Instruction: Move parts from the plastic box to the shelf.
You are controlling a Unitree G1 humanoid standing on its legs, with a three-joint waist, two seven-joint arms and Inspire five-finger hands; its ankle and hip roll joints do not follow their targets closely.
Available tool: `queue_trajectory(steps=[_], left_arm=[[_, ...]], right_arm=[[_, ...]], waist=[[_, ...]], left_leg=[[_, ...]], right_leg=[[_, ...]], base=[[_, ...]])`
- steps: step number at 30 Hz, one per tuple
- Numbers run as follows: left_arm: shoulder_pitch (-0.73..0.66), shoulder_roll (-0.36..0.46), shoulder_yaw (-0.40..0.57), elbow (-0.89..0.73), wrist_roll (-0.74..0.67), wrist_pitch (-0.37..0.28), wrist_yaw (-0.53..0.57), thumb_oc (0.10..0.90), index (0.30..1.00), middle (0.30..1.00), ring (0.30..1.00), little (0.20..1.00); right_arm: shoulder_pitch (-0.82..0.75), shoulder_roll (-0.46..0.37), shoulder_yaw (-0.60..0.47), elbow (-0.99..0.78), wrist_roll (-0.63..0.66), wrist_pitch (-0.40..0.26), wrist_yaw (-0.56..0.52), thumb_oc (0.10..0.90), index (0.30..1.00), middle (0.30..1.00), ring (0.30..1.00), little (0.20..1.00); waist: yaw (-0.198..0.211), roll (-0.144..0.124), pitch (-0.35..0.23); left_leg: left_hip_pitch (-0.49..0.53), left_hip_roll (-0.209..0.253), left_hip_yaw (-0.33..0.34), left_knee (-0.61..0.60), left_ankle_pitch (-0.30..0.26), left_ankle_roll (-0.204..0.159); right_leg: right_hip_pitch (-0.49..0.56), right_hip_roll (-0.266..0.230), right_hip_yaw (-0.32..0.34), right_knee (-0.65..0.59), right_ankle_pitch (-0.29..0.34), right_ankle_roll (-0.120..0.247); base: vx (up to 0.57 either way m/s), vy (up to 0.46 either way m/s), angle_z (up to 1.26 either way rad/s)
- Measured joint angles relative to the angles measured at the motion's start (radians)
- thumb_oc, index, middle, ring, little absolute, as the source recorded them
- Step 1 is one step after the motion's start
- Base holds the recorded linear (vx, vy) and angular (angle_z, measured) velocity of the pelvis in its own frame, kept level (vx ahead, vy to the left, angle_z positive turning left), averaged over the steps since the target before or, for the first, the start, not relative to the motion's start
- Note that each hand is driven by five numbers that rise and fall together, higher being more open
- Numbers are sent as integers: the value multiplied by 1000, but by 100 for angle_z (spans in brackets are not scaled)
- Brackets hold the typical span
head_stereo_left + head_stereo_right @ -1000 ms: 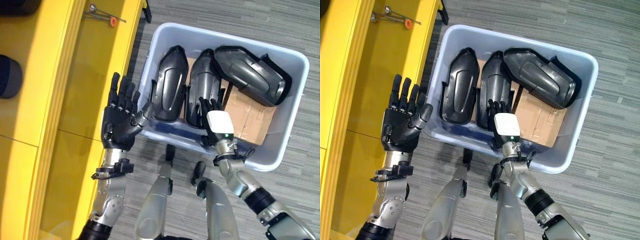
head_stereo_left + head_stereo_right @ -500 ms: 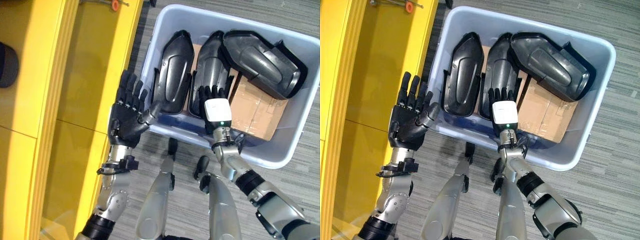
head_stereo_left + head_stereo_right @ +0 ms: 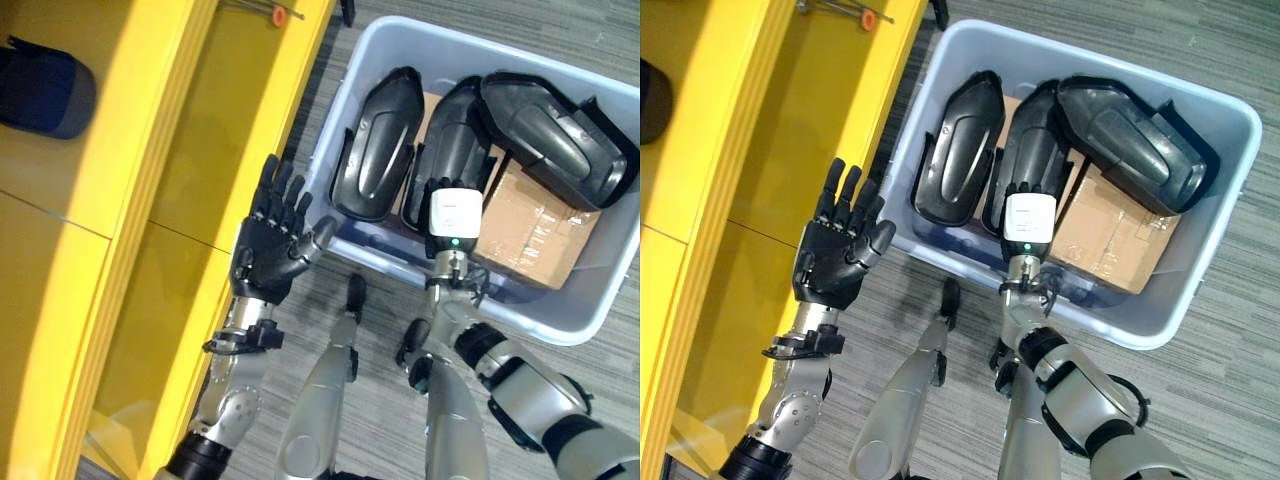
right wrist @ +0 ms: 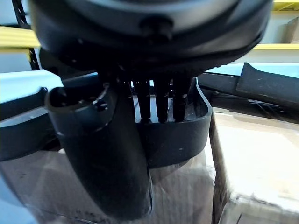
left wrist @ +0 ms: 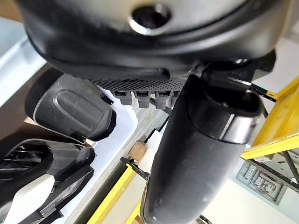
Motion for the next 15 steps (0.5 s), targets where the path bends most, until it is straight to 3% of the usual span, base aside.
queue_trajectory(steps=[3,5,10,13,14,15], left_arm=[[-11,-1,-5,0,0,-12,-1,900,1000,1000,1000,1000],[-4,0,-2,0,0,-23,-3,900,1000,1000,1000,1000],[41,0,29,-4,-24,-25,-23,900,1000,1000,1000,1000],[92,0,59,-8,-36,-51,-23,900,1000,1000,1000,1000],[114,0,83,-12,-36,-65,-23,900,1000,1000,1000,1000],[113,0,89,-12,-36,-65,-23,900,1000,1000,1000,1000]], right_arm=[[22,-48,-5,-15,27,-62,-25,400,300,300,300,300],[67,-99,-12,-94,42,-107,-27,400,300,300,300,300],[267,-206,-79,-344,75,-152,6,400,300,300,300,300],[362,-219,-84,-438,64,-179,11,400,300,300,300,300],[405,-213,-88,-488,55,-200,30,400,300,300,300,300],[413,-208,-89,-490,48,-207,36,400,300,300,300,300]], waist=[[-3,8,-5],[1,12,-8],[-17,6,-5],[-40,-21,1],[-63,-50,1],[-70,-59,0]], left_leg=[[-10,-3,10,3,-53,-36],[-26,-4,16,56,-67,5],[38,-10,40,21,-53,6],[96,-5,62,18,-14,42],[128,0,62,15,20,62],[137,4,60,14,42,71]], right_leg=[[3,-3,1,-34,2,-4],[6,-11,0,-30,11,2],[59,1,42,-61,26,29],[112,5,56,-65,38,48],[141,15,63,-67,37,51],[151,19,65,-66,35,51]], base=[[-5,-1,5],[-2,4,-14],[-3,1,-4],[2,-4,-23],[23,-19,-28],[37,-26,-25]])
